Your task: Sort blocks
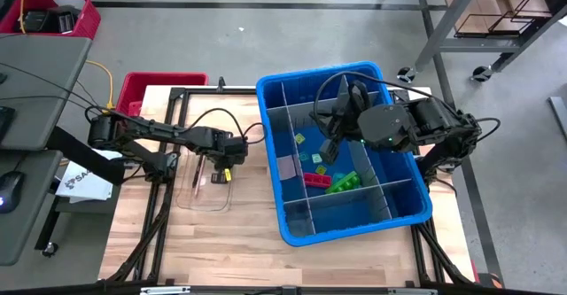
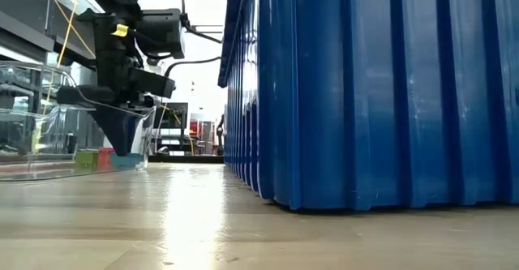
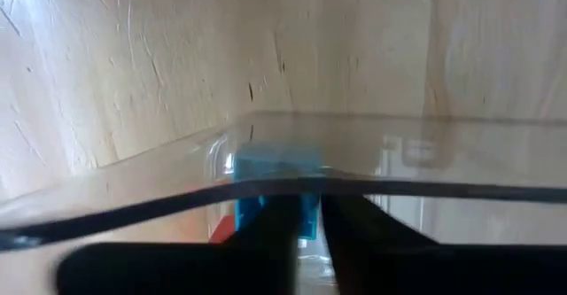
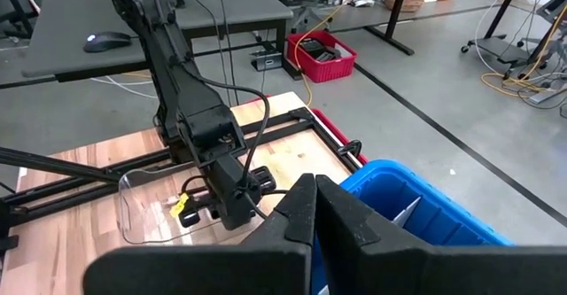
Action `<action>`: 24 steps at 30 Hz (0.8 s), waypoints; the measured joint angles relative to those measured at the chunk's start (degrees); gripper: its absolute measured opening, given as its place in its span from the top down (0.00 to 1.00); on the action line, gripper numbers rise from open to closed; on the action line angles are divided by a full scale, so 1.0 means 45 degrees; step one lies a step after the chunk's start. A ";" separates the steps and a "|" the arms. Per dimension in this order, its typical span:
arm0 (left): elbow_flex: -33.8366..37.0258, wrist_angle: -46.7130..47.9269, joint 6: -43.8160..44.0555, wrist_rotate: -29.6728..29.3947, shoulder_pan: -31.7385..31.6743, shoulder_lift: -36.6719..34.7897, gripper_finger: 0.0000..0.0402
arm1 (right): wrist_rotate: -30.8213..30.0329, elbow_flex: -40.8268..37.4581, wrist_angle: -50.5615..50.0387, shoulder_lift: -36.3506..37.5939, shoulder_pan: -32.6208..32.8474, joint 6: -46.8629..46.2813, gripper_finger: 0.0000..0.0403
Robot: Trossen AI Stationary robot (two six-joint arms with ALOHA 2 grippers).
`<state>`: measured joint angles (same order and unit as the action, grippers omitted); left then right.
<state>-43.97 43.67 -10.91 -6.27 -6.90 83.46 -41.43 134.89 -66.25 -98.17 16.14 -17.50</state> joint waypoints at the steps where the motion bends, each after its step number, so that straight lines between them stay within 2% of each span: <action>1: 0.0000 -0.0024 0.0131 0.0027 0.0000 0.0000 0.95 | 0.0000 0.0000 -0.0012 0.0000 0.0000 0.0002 1.00; 12: -0.0717 0.1025 0.1309 0.0521 0.0160 -0.0498 1.00 | 0.0005 0.0000 -0.0124 0.0000 0.0000 -0.0100 1.00; 20: -0.1620 0.3160 0.1702 -0.0524 0.0107 -0.2111 1.00 | 0.0005 0.0000 -0.0121 0.0000 0.0005 -0.0100 1.00; 24: -0.2275 0.4597 0.2734 -0.1482 0.0107 -0.3337 1.00 | 0.0010 0.0000 -0.0188 0.0000 0.0005 -0.0100 1.00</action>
<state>-54.20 64.36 1.39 -12.94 -6.42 68.44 -41.39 134.89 -67.09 -98.17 16.16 -17.96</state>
